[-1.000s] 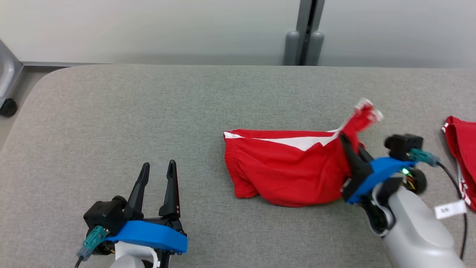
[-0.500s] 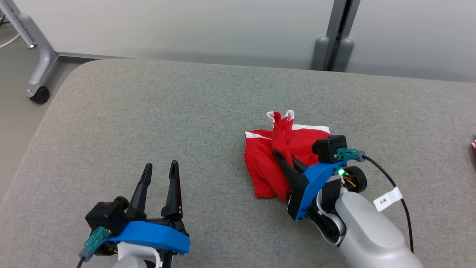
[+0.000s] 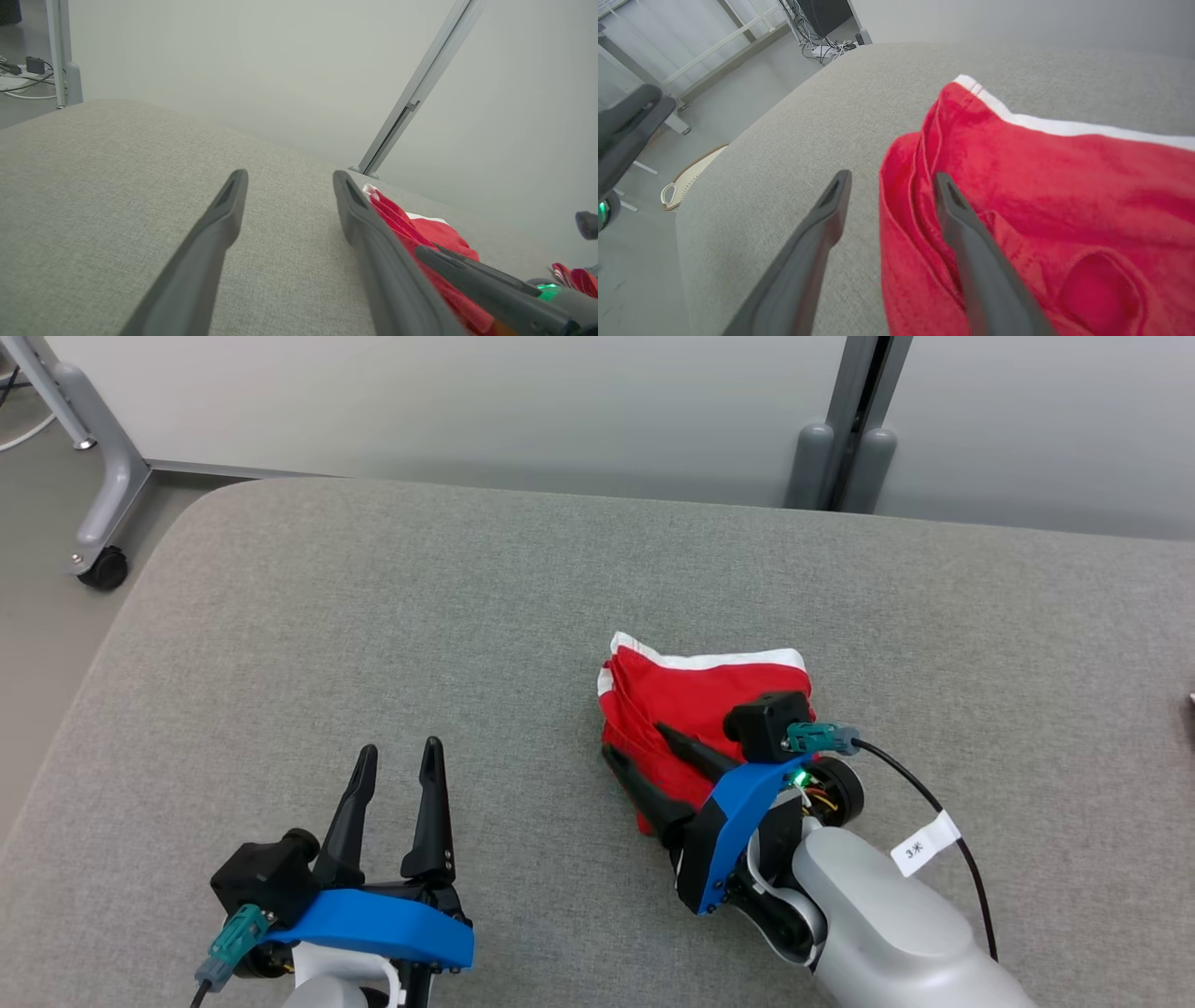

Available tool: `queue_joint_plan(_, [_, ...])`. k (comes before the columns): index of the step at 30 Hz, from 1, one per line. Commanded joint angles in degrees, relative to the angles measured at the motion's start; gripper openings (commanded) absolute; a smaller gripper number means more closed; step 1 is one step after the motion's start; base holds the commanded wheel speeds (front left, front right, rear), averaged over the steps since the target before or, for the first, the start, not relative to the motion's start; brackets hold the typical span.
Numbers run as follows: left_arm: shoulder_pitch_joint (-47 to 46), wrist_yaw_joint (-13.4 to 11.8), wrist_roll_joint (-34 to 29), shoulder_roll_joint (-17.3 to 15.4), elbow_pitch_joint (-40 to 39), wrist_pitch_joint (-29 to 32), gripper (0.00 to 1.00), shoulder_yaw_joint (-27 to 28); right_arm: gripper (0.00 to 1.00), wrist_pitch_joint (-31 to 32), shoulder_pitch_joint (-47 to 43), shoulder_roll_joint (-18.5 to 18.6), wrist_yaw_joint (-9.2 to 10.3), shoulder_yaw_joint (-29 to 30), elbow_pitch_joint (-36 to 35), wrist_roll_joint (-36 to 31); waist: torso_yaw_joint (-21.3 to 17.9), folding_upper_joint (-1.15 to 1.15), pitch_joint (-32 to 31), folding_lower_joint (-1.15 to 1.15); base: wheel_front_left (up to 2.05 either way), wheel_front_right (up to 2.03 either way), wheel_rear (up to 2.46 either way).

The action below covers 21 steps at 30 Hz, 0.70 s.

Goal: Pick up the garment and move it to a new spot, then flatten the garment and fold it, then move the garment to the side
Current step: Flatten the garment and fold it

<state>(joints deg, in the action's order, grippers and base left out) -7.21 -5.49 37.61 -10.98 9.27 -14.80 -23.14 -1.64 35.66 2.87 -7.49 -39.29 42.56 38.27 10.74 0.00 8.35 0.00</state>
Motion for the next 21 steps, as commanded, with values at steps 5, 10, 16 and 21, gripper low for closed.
queue_joint_plan(5, [0.22, 0.21, -0.35, 0.03, 0.24, -0.28, 1.00, 0.21, 1.00, -3.52, 1.36, 0.06, 0.00, -1.75, -1.26, -0.07, -1.13, 0.00, -0.30, 0.00, 0.00, 0.00, 0.00])
queue_joint_plan(10, [0.40, 0.20, -0.45, 0.20, 0.13, -0.33, 1.00, 0.08, 1.00, -7.29, 2.22, 0.65, 0.00, 0.23, -1.68, -2.44, -2.00, 0.00, -0.36, 0.00, 0.00, 0.00, 0.00])
queue_joint_plan(16, [0.10, 0.37, -0.62, 0.53, 0.28, -0.32, 1.00, -0.35, 1.00, -10.53, 3.82, 4.02, 0.00, 5.14, 0.59, -8.37, -2.01, 0.00, -0.18, 0.00, 0.00, 0.00, 0.00])
queue_joint_plan(21, [-0.16, 0.57, -0.64, 0.73, 0.48, -0.35, 1.00, -0.44, 0.38, -11.49, 4.66, 7.31, 0.00, 6.20, 3.43, -16.08, -1.47, 0.00, 0.18, 0.00, 0.00, 0.00, 0.00])
